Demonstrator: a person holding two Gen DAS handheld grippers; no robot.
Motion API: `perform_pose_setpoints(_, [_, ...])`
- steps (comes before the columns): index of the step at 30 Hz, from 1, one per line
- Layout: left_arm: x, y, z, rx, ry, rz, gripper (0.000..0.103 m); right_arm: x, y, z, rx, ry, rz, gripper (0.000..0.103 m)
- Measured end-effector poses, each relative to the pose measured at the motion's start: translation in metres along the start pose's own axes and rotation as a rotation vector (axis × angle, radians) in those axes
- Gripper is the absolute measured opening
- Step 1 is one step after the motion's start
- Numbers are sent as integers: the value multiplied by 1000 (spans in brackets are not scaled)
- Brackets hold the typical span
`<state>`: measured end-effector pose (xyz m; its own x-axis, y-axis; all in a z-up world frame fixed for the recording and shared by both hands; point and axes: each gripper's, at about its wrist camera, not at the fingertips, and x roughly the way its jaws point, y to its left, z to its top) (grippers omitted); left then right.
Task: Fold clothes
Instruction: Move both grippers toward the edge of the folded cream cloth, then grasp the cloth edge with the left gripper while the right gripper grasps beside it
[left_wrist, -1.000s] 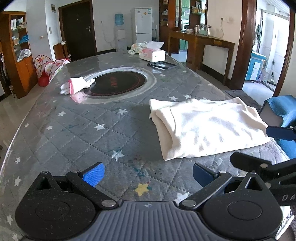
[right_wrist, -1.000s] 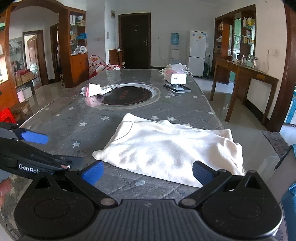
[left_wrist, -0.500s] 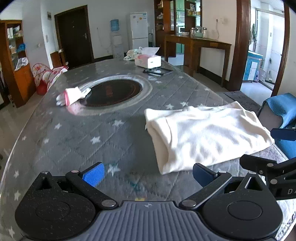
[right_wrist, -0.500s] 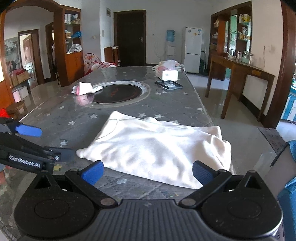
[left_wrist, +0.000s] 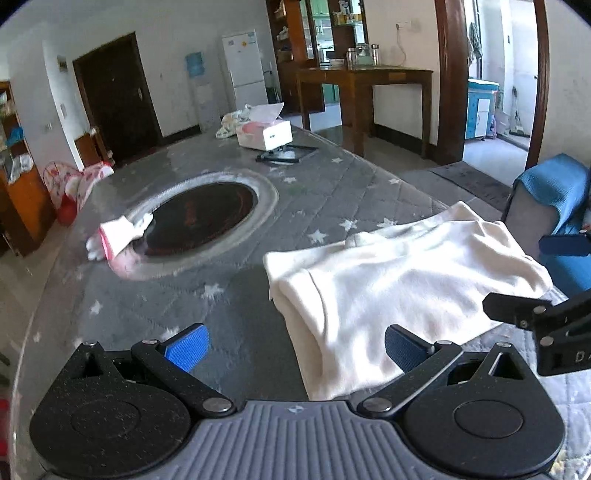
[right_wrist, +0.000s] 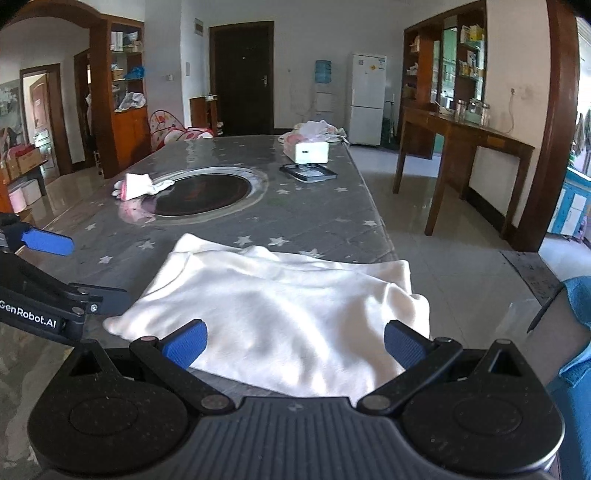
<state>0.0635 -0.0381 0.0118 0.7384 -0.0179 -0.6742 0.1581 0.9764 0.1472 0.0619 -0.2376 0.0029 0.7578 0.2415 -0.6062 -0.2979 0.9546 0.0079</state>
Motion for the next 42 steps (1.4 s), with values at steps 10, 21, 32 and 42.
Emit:
perform_pose_setpoints(10, [17, -5, 2, -60, 53, -2, 103, 6, -6, -6, 17, 25, -4, 103])
perform_pose_setpoints(21, [16, -13, -14, -108, 100, 20, 103, 5, 0, -24, 5, 86, -23, 103])
perform_pose_setpoints(32, [27, -5, 7, -85, 56, -10, 92, 17, -15, 0, -22, 43, -61, 95])
perform_pose_setpoints(42, [65, 12, 35, -65, 74, -88, 71, 74, -42, 38, -67, 73, -59, 77])
